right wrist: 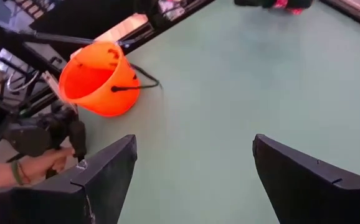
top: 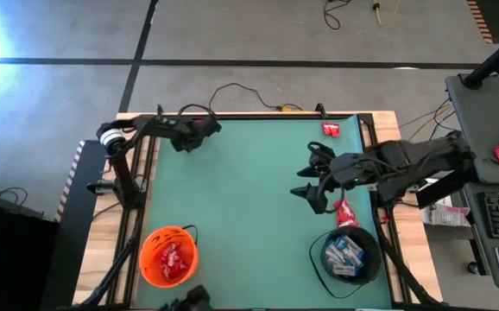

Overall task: Sort candy by brand, put in halloween buckets
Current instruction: Put the red chocolate candy into the orange bin

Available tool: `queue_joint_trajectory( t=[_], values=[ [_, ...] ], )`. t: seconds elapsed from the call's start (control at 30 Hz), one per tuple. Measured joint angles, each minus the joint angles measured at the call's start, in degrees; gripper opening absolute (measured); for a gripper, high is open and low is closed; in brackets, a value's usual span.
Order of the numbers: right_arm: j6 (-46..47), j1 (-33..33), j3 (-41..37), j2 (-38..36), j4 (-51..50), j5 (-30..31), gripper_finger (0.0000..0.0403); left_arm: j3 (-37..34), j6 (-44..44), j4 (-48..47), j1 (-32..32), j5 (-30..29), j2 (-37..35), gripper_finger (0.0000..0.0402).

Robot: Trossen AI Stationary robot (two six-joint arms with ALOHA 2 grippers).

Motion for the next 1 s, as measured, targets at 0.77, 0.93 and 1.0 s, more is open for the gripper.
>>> queue_joint_trajectory(
  t=[0.77, 0.93, 1.0],
  values=[
    [-1.5, 1.6, 0.1, 4.1, 0.0, -6.7, 0.0293, 1.9, 10.9, -12.7, -8.1, 7.6, -10.9, 0.0033],
    [-3.7, 2.9, 0.1, 3.9, -0.4, -8.1, 0.0291, 1.9, 18.2, -17.5, -23.0, 9.8, -23.1, 0.0022],
    [-3.9, 2.9, 0.1, 3.9, -1.2, -10.2, 0.0294, 2.0, 19.3, -21.5, -31.0, 11.1, -29.3, 0.0012]
  ],
)
